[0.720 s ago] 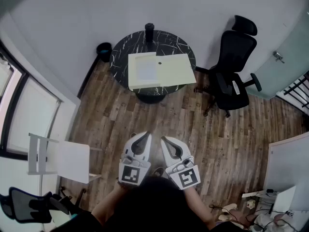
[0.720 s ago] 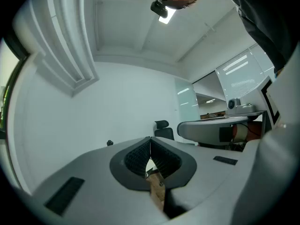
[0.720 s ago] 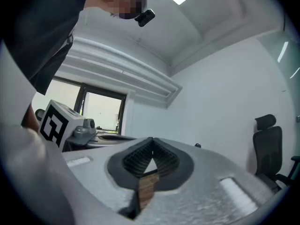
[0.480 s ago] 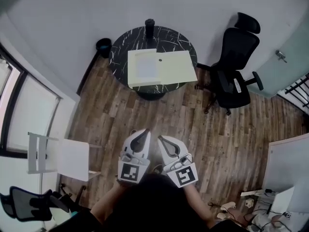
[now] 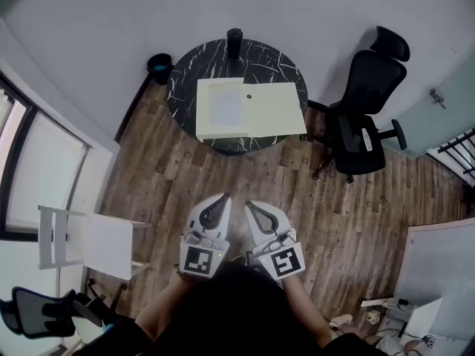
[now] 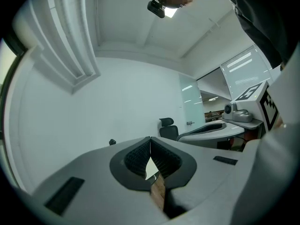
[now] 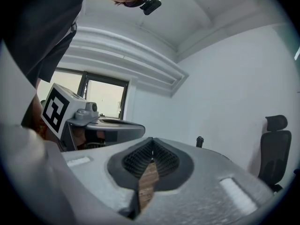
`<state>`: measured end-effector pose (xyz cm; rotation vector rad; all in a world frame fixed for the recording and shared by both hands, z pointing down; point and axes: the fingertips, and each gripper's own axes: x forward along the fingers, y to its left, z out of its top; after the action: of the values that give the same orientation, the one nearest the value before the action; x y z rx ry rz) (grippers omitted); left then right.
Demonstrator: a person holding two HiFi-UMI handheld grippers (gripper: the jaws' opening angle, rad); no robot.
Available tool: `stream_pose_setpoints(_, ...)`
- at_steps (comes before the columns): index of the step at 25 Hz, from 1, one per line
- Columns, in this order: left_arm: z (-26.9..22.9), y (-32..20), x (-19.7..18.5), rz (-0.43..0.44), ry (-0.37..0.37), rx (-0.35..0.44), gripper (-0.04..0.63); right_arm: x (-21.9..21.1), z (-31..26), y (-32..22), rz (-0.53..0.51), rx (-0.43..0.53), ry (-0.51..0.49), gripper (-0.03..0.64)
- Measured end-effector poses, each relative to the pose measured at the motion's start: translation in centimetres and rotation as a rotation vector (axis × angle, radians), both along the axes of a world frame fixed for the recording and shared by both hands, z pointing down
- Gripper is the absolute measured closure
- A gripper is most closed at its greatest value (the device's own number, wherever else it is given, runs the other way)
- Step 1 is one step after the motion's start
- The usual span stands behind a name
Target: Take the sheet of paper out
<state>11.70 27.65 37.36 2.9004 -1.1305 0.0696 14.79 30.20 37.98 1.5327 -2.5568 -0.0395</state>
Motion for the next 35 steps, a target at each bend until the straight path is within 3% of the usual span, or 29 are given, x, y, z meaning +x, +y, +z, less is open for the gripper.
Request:
stream_pose_setpoints(4,-0.2,-2.7,0.5,0.01,-0.018,0.045,0.594,0.5,0.2,-2.9,-0.001,-0.017,0.008,0.618)
stream_pose_setpoints(9,-0.2,-6.7,0.6,0.011,0.003,0.024,0.594,1.2,0.8,-6.9,0.005,-0.042,0.026,0.618)
stream_pose_setpoints(15,-0.4,-11.5,-0.4,0.018,-0.038,0.093,0.594,3.4,1.4,-11.7,0.088,-0.064,0.033,0.618)
stream_pose_setpoints(23,0.6,-17.6,-2.3,0.026,-0.03,0.051,0.594,4.7,1.6,-17.9,0.158,-0.066,0.104,0.618)
stream_pose_setpoints(35,0.3,-26.7,-4.9,0.091,-0.015,0.11,0.594,6.3,2.2,-26.7,0.286,-0.046,0.127,0.618)
